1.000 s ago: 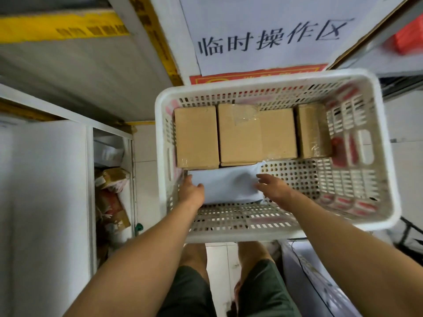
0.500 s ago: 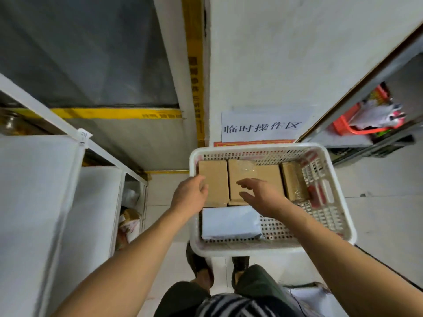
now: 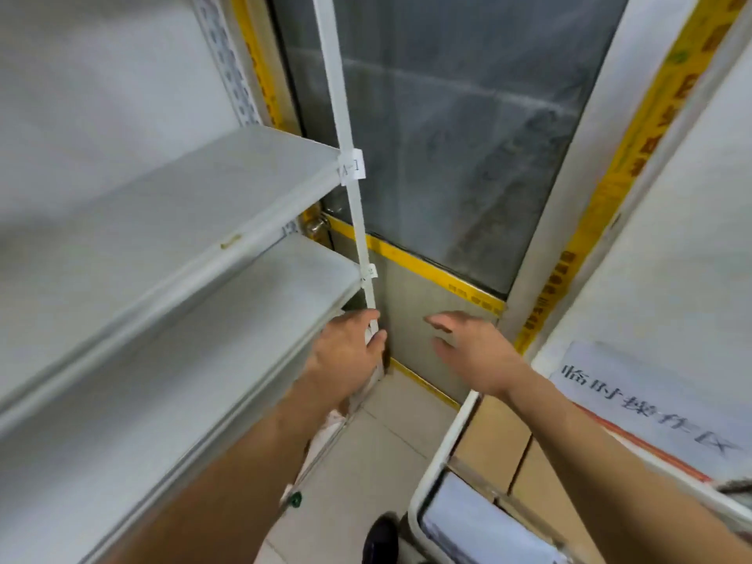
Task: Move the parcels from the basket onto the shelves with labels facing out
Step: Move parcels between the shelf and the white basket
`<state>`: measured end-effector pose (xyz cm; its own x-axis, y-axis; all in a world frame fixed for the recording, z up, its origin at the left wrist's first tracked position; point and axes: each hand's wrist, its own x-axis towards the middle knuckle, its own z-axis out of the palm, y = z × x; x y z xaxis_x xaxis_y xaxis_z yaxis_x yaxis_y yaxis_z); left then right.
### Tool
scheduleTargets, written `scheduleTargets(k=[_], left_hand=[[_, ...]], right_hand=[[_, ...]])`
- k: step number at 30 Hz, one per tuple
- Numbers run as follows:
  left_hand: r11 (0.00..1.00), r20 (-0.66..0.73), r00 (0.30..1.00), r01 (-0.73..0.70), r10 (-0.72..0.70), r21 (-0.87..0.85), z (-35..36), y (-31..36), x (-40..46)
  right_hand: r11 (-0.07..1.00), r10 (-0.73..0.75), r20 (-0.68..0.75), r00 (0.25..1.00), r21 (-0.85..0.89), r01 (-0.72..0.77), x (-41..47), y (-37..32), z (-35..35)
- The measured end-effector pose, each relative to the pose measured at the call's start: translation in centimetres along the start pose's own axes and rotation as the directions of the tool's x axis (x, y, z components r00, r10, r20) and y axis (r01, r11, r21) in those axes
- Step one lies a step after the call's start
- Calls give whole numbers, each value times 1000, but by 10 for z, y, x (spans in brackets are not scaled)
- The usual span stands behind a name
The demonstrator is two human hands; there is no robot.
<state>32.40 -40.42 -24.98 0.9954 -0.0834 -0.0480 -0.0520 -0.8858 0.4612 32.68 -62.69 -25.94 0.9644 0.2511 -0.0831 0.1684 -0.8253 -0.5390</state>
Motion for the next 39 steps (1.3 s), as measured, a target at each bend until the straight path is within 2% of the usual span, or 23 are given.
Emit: scheduleTargets(k=[4, 8, 14, 19, 25, 30, 35, 39], left_hand=[[996, -183, 979, 93, -92, -3, -52, -24, -38], [978, -329, 923, 205, -202, -25, -102, -59, -85], [922, -545, 760, 382, -353, -64, -172, -115, -175], [869, -632, 645, 487, -429, -93, -218, -162, -244], [795, -724, 494, 594, -481, -122, -268, -224, -307], [756, -810, 367, 640, -458, -138, -298, -266, -361], [691, -912, 164, 706, -376, -157, -323, -294, -421], [620, -932, 44, 758, -360, -204, -334, -311, -455]], right_hand=[[986, -169, 15, 986, 10, 168, 18, -62, -7], [933, -359, 37, 933, -5, 359, 28, -134, -7], [788, -615, 86, 784, 58, 613, 33, -255, 12], [657, -754, 86, 652, 113, 745, 32, -354, 49], [563, -826, 93, 556, 185, 805, 25, -469, 105], [477, -879, 142, 455, 265, 838, -1, -554, 146], [362, -932, 160, 325, 354, 863, -31, -625, 178], [340, -940, 189, 285, 433, 835, -56, -670, 195]])
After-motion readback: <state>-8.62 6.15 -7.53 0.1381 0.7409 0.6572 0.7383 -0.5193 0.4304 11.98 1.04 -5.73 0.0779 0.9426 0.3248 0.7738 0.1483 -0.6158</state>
